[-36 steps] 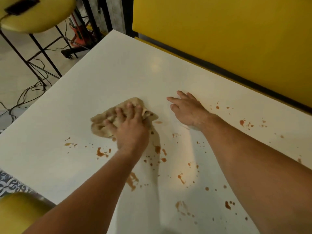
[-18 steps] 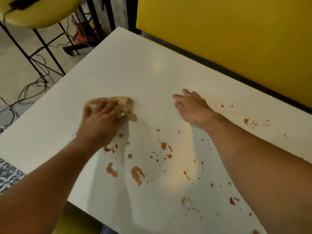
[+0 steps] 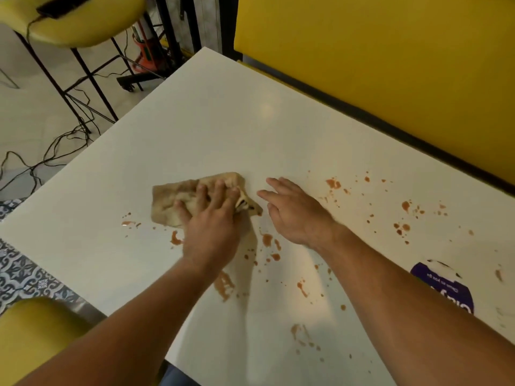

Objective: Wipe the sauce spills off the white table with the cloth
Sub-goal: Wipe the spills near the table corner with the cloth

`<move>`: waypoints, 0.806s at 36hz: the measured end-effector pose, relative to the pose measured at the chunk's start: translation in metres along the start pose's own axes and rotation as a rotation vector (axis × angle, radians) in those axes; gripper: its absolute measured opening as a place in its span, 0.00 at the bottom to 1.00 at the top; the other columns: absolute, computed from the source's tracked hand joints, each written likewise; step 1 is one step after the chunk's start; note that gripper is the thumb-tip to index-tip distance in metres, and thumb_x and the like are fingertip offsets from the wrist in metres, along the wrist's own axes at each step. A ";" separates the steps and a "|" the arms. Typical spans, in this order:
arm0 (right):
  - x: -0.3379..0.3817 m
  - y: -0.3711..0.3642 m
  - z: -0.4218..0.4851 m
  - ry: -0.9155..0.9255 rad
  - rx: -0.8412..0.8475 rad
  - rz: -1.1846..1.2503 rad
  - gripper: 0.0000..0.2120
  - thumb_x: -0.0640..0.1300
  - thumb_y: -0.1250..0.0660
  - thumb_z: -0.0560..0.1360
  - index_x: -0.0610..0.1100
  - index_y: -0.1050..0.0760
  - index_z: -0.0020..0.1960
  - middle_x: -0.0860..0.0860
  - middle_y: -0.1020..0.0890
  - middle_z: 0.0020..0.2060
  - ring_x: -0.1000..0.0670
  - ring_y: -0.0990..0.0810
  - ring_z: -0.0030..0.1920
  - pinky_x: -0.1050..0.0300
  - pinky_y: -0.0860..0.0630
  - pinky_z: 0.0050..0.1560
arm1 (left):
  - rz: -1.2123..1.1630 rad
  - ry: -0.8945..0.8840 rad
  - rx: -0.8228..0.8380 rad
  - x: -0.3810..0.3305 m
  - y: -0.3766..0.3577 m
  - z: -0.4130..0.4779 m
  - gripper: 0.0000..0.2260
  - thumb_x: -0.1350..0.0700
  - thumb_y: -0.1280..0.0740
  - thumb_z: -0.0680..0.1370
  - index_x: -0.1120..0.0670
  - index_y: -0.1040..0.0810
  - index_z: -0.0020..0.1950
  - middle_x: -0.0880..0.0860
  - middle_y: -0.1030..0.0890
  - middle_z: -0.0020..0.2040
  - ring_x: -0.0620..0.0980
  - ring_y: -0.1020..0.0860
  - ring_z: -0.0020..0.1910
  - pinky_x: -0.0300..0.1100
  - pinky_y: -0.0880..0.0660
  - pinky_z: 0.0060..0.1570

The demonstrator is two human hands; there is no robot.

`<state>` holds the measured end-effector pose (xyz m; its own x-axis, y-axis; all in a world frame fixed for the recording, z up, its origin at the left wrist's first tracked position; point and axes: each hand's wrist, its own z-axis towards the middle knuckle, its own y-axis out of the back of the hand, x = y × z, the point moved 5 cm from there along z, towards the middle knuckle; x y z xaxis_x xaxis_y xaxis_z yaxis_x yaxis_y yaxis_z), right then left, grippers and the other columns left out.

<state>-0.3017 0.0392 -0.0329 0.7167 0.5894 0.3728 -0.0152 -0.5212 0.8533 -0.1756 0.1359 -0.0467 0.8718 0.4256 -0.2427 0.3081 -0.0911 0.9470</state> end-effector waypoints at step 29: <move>0.014 0.002 0.004 -0.128 0.003 0.160 0.23 0.43 0.53 0.83 0.50 0.43 0.77 0.52 0.46 0.78 0.53 0.53 0.77 0.60 0.56 0.73 | -0.153 0.523 -0.124 0.124 0.025 -0.036 0.24 0.44 0.51 0.83 0.49 0.43 0.78 0.55 0.48 0.80 0.63 0.56 0.78 0.72 0.59 0.69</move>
<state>-0.2888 0.0438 -0.0275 0.7878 0.4164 0.4538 -0.1336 -0.6037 0.7859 -0.0734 0.2189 -0.0458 0.5057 0.8185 -0.2726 0.3418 0.1000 0.9344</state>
